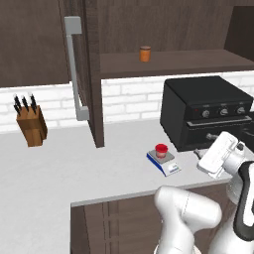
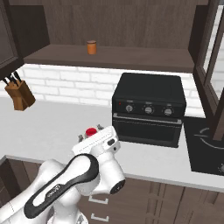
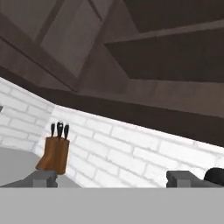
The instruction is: Pick the jam and place it on the digital scale for weighing, and close the cabinet.
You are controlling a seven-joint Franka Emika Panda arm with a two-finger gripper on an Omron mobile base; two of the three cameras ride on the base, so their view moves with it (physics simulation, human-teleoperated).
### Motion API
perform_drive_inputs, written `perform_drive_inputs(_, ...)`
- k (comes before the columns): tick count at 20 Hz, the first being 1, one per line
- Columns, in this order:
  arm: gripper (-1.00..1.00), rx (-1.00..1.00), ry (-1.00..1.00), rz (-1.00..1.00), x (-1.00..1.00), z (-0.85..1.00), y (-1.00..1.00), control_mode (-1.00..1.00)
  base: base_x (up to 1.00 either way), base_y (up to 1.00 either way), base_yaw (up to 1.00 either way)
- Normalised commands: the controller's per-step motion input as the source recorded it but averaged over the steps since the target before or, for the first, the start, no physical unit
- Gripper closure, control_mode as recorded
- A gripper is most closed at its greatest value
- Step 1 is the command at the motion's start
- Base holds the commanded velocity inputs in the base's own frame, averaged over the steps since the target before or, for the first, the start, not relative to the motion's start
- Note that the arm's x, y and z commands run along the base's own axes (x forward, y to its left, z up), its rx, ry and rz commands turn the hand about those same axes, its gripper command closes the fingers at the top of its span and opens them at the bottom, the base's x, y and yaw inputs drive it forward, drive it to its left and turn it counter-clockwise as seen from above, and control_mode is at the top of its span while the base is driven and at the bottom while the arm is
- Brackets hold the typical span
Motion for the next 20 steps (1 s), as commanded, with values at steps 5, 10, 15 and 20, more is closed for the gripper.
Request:
perform_drive_inputs(5, -1.0, 0.08, -0.3, 0.0, -0.59, 0.96, -0.45, -1.0, 0.0, 0.0, 0.0)
perform_drive_inputs(10, -1.0, 0.09, -0.32, 0.0, -0.52, 0.78, -0.61, -1.0, 0.0, 0.0, 0.0)
perform_drive_inputs(15, -1.0, 0.11, -0.34, 0.0, -0.47, 0.71, -0.7, -1.0, 0.0, 0.0, 0.0)
perform_drive_inputs(20, -1.0, 0.15, -0.28, 0.0, -0.41, 0.72, -0.81, -1.0, 0.0, 0.0, 0.0)
